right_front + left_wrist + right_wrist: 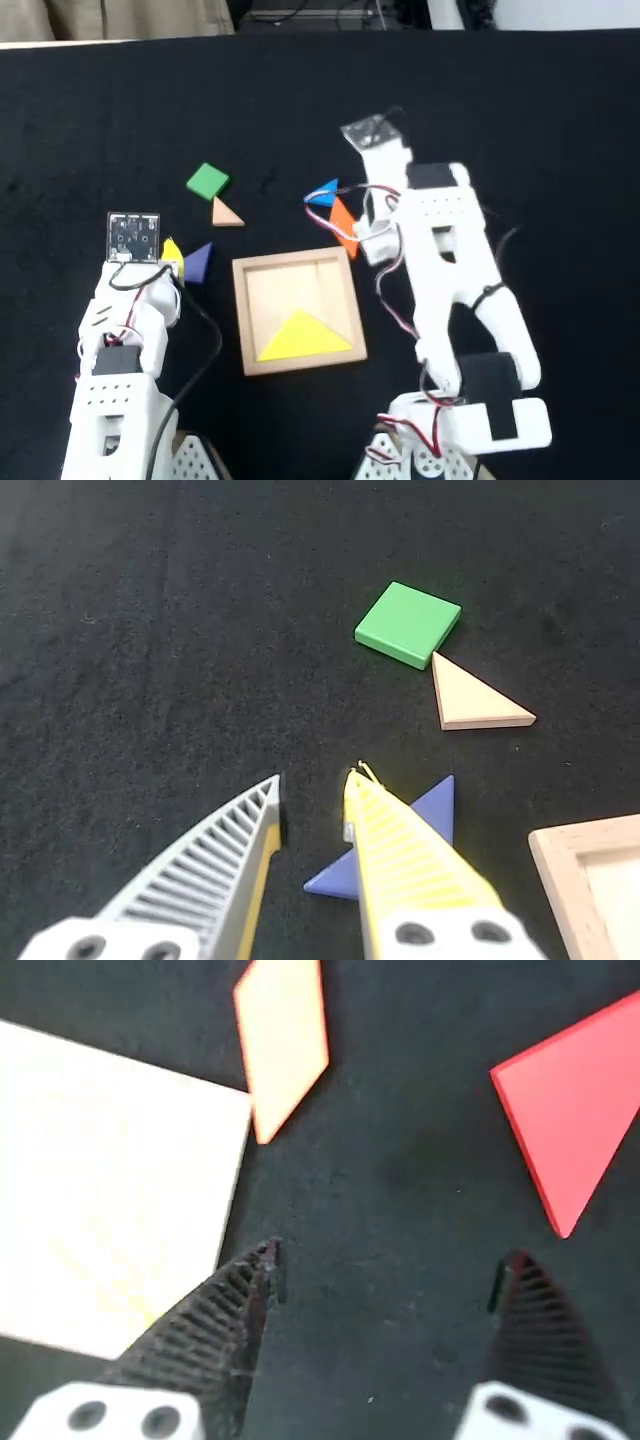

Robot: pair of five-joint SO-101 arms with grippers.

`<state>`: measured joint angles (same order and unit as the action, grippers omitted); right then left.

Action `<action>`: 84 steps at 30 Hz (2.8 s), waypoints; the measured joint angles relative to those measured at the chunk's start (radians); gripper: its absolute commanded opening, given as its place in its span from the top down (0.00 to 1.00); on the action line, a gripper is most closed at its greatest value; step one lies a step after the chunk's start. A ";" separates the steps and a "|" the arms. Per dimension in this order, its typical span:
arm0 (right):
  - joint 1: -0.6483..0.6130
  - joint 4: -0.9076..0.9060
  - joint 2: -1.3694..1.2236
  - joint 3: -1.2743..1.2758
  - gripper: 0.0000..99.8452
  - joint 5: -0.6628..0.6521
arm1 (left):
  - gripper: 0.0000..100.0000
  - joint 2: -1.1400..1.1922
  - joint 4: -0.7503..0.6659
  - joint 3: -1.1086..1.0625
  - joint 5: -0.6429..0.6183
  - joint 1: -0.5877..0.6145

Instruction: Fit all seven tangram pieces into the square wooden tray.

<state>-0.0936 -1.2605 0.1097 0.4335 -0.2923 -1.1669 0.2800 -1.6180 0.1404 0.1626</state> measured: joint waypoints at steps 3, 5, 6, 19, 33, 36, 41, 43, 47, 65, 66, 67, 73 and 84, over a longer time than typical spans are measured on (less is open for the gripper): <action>0.028 0.046 -0.031 -0.005 0.66 -0.025 | 0.88 0.000 0.000 0.000 0.000 0.000; 0.058 0.055 -0.091 -0.026 0.66 -0.043 | 0.88 0.000 0.000 0.000 0.000 0.000; 0.077 0.055 -0.126 -0.055 0.65 -0.055 | 0.88 0.000 0.000 0.000 0.000 0.000; 0.107 -0.069 -0.496 -0.456 0.63 -0.140 | 0.88 0.000 0.000 0.000 0.000 0.000; 0.106 -0.071 -0.647 -0.555 0.63 -0.138 | 0.88 0.000 0.000 0.000 0.000 0.000; 0.104 -0.071 -0.674 -0.575 0.63 -0.137 | 0.88 0.000 0.000 0.000 0.000 0.000; 0.110 -0.071 -0.724 -0.637 0.63 -0.137 | 0.88 0.000 0.000 0.000 0.000 0.000; 0.110 -0.071 -0.743 -0.658 0.63 -0.137 | 0.88 0.000 0.000 0.000 0.000 0.000; 0.110 -0.072 -0.752 -0.672 0.64 -0.137 | 0.88 0.000 0.000 0.000 0.000 0.000; 0.160 -0.221 -0.770 -0.882 0.64 -0.140 | 0.88 0.000 0.000 0.000 0.000 0.000; 0.160 -0.221 -0.770 -0.882 0.64 -0.140 | 0.88 0.000 0.000 0.000 0.000 0.000; 0.158 -0.221 -0.770 -0.882 0.64 -0.140 | 0.88 0.000 0.000 0.000 0.000 0.000; 0.129 -0.221 -0.770 -0.882 0.64 -0.089 | 0.88 0.000 0.000 0.000 0.000 0.000; 0.110 -0.212 -0.893 -0.951 0.64 -0.037 | 0.88 0.000 0.000 0.000 0.000 0.000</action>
<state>0.0169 -1.4722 -0.7833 -0.5178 -0.3291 -1.1669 0.2800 -1.6180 0.1404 0.1626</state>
